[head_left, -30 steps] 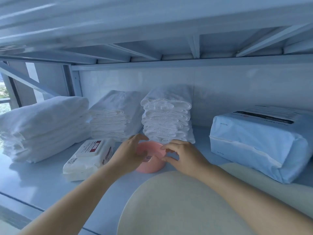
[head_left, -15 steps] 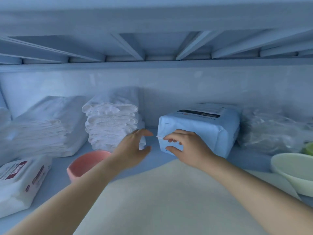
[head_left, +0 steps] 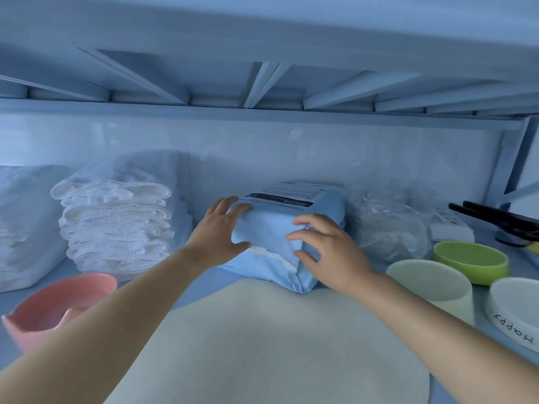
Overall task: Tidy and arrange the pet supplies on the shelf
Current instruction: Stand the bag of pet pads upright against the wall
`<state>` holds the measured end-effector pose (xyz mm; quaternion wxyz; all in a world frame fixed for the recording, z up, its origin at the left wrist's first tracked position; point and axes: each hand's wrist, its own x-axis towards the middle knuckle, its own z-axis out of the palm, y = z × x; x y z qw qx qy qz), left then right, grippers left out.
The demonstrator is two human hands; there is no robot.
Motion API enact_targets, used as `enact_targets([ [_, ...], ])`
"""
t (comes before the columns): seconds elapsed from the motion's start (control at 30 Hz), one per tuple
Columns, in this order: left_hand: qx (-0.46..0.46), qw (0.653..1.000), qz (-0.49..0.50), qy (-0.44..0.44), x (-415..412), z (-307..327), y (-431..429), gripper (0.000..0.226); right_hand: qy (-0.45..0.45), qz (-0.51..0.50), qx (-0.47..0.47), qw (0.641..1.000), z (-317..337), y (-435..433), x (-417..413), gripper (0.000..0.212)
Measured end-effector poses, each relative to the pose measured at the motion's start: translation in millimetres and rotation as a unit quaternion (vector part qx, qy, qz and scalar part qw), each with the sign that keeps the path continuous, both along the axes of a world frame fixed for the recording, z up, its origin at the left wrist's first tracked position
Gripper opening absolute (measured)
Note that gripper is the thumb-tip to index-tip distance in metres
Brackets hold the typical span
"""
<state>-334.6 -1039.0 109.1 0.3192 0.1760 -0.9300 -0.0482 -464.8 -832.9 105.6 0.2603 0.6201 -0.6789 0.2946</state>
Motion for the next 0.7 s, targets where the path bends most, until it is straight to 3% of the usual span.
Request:
enact_targets([
  [0.17, 0.001, 1.0, -0.011, 0.003, 4, -19, -3, 0.086, 0.016, 0.007, -0.01, 1.0, -13, 1, -6, 0.037],
  [0.4, 0.006, 0.997, 0.022, 0.078, -2, -38, 16, 0.089, 0.002, 0.023, -0.055, 0.998, -57, 0, -3, 0.029],
  [0.7, -0.012, 0.996, 0.023, 0.085, -1, -40, 17, 0.091, 0.017, 0.03, -0.05, 0.998, -55, 3, -8, 0.028],
])
